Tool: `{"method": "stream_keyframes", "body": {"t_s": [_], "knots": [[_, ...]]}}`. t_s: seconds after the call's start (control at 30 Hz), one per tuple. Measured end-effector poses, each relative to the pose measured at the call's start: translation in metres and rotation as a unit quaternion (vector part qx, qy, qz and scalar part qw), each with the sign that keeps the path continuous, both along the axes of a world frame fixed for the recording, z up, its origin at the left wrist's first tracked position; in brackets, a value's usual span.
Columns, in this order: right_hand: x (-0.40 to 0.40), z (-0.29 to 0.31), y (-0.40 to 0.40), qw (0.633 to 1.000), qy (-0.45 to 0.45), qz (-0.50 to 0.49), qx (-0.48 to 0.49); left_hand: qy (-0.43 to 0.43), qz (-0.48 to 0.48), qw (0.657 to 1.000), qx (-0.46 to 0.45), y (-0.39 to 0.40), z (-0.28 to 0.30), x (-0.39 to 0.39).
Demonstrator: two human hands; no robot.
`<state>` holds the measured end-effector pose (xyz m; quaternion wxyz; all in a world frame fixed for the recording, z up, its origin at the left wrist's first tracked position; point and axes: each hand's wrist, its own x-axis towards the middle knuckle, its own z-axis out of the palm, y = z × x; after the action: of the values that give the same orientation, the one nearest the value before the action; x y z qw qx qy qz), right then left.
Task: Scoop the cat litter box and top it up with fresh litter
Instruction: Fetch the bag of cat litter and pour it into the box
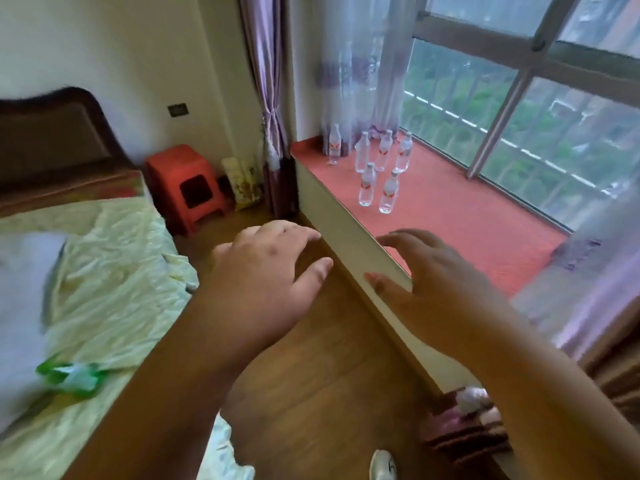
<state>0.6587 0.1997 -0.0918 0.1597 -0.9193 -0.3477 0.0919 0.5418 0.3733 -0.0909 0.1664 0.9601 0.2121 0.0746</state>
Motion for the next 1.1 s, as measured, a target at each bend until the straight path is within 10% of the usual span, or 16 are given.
{"method": "stream_keyframes", "body": {"t_s": [0.5, 1.1], "knots": [[0.165, -0.005, 0.103, 0.973, 0.002, 0.233, 0.006, -0.007, 0.234, 0.972, -0.014, 0.024, -0.004, 0.094], [0.267, -0.024, 0.352, 0.981, -0.005, 0.188, -0.042, 0.026, 0.213, 0.976, -0.029, 0.291, -0.032, 0.195]]}}
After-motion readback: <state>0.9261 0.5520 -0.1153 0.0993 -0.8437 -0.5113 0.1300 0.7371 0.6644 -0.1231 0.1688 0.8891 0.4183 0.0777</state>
